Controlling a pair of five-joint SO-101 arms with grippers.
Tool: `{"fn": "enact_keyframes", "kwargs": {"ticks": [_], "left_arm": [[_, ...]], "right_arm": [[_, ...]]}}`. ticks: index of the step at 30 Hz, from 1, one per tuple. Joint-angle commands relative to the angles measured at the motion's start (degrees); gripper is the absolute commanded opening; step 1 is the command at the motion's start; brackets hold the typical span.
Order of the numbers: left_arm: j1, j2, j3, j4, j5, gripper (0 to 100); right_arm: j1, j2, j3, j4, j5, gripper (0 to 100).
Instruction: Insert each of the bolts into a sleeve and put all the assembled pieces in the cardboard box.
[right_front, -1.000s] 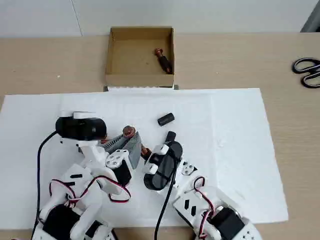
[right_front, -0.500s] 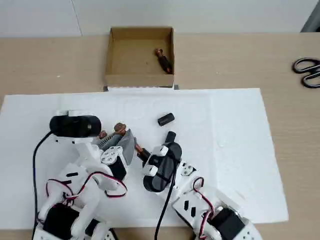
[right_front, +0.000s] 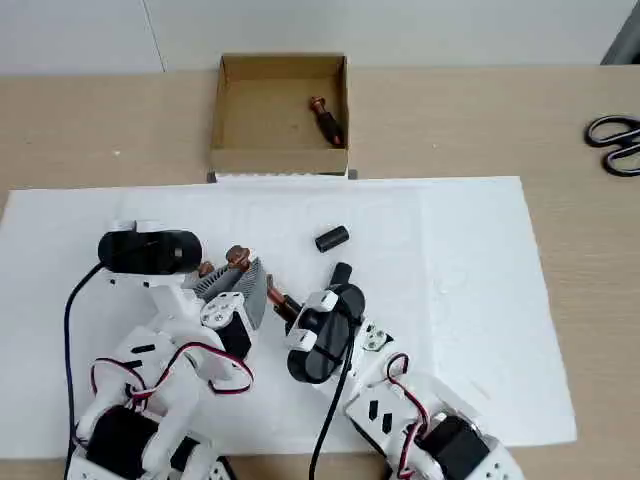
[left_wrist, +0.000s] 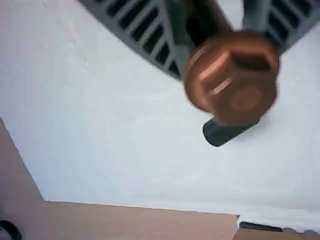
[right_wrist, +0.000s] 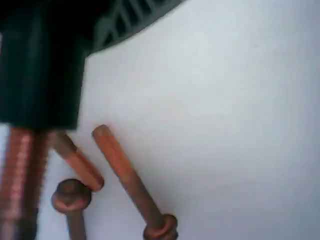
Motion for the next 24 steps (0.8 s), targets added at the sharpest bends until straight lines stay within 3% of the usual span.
{"fn": "enact_keyframes", "kwargs": {"ticks": [1,7,15,24], "left_arm": [[-3.69,0.0,-0.84,-2.99,-1.58,0],[-3.52,0.0,-0.84,-7.65,-1.49,0],[-3.34,0.26,-3.3,-7.3,0.62,0],[1.49,0.35,-3.21,-4.22,4.92,0]], "right_arm": [[3.82,-0.57,-5.1,-1.36,0.44,0.3],[3.82,-0.57,-4.92,-1.36,0.44,0.3],[3.82,-0.4,-3.6,-1.8,0.35,0.2],[4.09,-0.4,-3.6,-1.8,0.35,0.2]]}}
